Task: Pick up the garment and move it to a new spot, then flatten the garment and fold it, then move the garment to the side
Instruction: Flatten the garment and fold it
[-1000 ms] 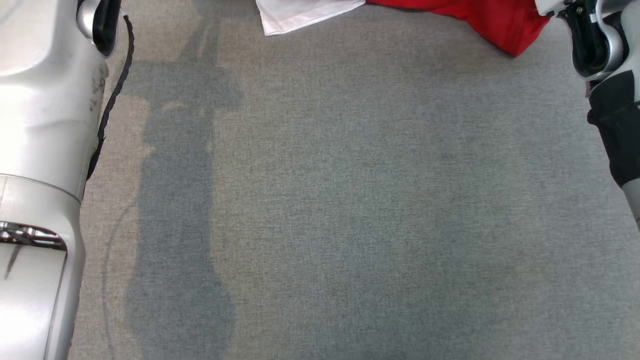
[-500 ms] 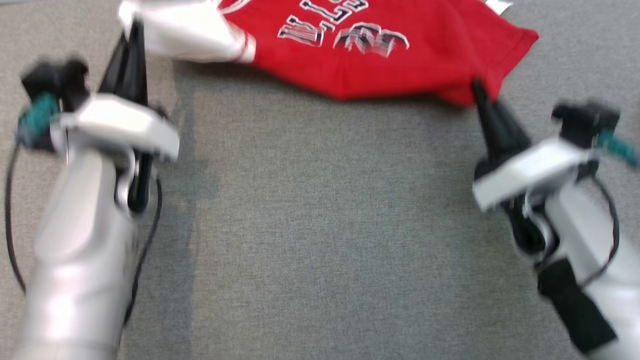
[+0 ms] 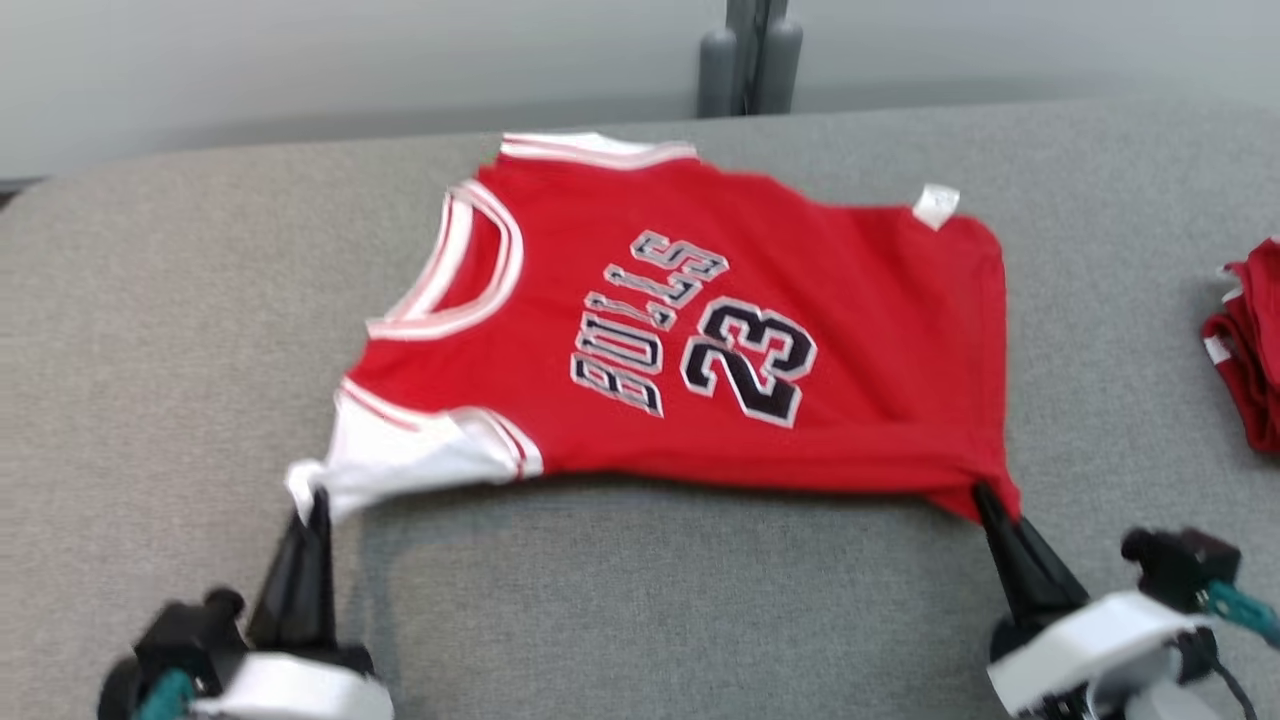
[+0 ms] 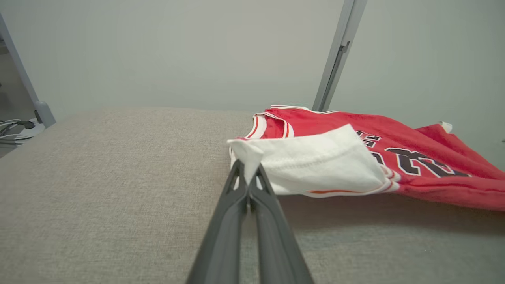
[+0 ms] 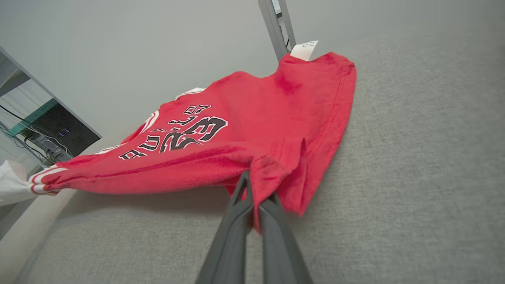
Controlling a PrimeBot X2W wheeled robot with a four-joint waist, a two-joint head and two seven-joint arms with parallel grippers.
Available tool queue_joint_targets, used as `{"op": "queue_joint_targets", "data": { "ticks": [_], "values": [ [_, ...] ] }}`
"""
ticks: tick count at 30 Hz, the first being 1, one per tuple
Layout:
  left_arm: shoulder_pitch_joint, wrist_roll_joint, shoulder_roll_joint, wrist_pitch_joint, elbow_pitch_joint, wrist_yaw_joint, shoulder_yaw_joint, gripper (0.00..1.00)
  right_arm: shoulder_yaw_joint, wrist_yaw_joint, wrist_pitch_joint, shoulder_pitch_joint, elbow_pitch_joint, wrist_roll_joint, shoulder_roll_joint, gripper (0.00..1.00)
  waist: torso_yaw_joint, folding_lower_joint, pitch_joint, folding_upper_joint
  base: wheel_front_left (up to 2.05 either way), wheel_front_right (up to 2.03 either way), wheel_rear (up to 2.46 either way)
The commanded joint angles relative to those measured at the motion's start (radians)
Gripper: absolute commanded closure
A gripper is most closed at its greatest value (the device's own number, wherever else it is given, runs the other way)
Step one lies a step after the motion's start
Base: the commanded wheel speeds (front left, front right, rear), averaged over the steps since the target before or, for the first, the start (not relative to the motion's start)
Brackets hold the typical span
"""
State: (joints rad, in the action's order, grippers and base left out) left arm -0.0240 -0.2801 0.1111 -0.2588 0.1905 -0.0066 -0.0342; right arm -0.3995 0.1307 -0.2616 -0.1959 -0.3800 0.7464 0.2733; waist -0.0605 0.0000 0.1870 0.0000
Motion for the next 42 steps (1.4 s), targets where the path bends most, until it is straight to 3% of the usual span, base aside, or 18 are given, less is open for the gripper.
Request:
{"op": "queue_joint_targets", "data": {
  "ticks": [1,13,20,29,37,42],
  "values": [
    [0.048,0.006,-0.003,0.014,-0.041,0.011,-0.011,1.00,0.020,0.000,-0.004,0.049,0.012,-0.009,0.014,1.00,0.024,0.0000,-0.046,0.0000,0.00,0.00,0.00],
    [0.382,-0.003,-0.015,0.173,-0.302,0.074,-0.057,1.00,0.113,0.000,-0.004,0.356,0.092,-0.090,0.014,1.00,0.097,0.0000,-0.157,0.0000,0.00,0.00,0.00],
    [0.478,0.011,0.017,0.268,-0.409,0.093,-0.069,1.00,0.197,0.000,-0.004,0.495,0.126,-0.120,-0.013,1.00,0.125,0.0000,-0.169,0.0000,0.00,0.00,0.00],
    [0.403,0.021,0.044,0.285,-0.447,0.088,-0.061,1.00,0.211,0.000,-0.004,0.469,0.150,-0.147,-0.042,1.00,0.094,0.0000,-0.123,0.0000,0.00,0.00,0.00],
    [0.135,0.035,0.089,0.295,-0.369,0.029,-0.083,1.00,0.229,0.000,-0.004,0.340,0.241,-0.185,-0.065,1.00,0.021,0.0000,-0.005,0.0000,0.00,0.00,0.00],
    [-0.015,0.026,0.101,0.302,-0.248,-0.007,-0.096,1.00,0.214,0.000,-0.004,0.279,0.204,-0.185,-0.078,1.00,-0.013,0.0000,0.053,0.0000,0.00,0.00,0.00]
  ]
}}
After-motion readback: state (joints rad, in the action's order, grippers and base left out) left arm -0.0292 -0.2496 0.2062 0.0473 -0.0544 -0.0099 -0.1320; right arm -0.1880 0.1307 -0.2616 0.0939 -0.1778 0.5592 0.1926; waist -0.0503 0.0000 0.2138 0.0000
